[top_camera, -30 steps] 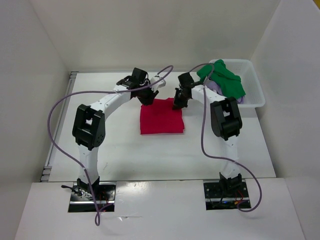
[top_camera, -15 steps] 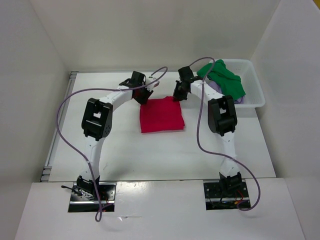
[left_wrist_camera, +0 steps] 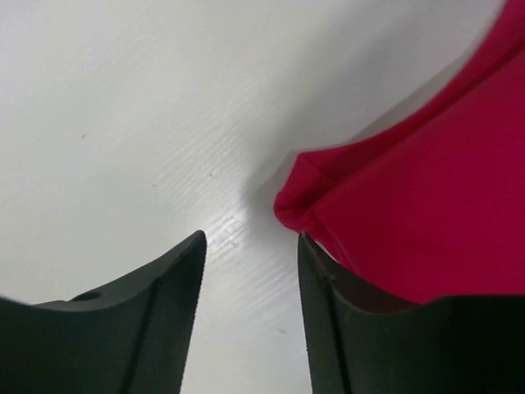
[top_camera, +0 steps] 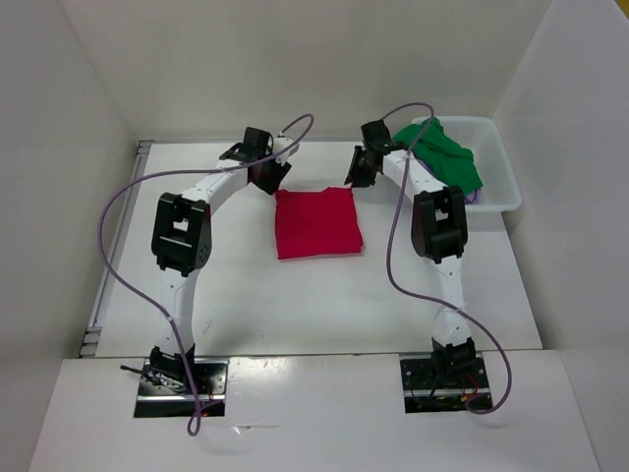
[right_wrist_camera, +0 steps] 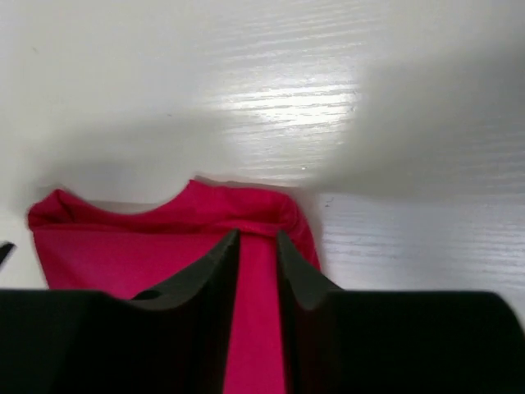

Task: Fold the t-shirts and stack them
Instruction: Fold the long partially folded tshirt into a neat square, then put the neatly folded tshirt into the corner of the board with the left arm

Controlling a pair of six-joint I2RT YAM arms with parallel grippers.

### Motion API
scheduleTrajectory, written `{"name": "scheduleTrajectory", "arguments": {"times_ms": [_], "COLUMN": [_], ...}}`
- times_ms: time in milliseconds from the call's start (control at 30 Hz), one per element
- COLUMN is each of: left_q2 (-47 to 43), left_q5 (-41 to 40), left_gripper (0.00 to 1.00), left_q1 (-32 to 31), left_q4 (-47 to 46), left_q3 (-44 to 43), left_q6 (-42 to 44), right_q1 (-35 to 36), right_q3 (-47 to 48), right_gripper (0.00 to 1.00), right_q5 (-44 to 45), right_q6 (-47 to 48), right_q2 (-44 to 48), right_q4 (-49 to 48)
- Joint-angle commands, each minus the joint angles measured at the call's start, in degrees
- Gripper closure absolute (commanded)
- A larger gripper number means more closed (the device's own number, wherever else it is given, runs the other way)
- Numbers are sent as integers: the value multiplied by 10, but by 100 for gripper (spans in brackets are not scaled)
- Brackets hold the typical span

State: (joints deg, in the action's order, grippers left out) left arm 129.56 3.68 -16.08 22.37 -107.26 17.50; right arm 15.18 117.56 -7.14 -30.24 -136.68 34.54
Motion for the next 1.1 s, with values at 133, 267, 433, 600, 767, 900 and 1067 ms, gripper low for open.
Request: {"name": "scheduleTrajectory", "arguments": {"times_ms": [133, 267, 433, 600, 767, 900, 1067], "left_q2": [-137, -144, -114, -89, -56, -44, -107], "left_q5": [206, 259, 267, 280, 295, 248, 191], "left_gripper": [33, 30, 19, 19, 19, 19, 20], "left_q1": [-4, -4, -4, -4, -4, -4, -4], "left_q4": [90, 72, 61, 55, 55, 68, 67], "left_q3": [97, 180, 194, 199, 199, 193, 228], "left_q6": [-34, -57, -105, -133, -152, -158, -152], "right_q1": [2, 7, 7, 7, 7, 13, 13], "right_q3": [-109, -214, -278, -314, -325, -325, -325], "right_gripper": [52, 51, 51, 51, 51, 51, 51], "right_q5": [-19, -18, -11, 1, 12, 24, 34], "right_q6": [14, 19, 19, 8, 3, 3, 3], "right_q2": [193, 256, 319, 367, 400, 423, 438], "right_q4": [-26, -39, -39, -44, -26, -13, -2]}}
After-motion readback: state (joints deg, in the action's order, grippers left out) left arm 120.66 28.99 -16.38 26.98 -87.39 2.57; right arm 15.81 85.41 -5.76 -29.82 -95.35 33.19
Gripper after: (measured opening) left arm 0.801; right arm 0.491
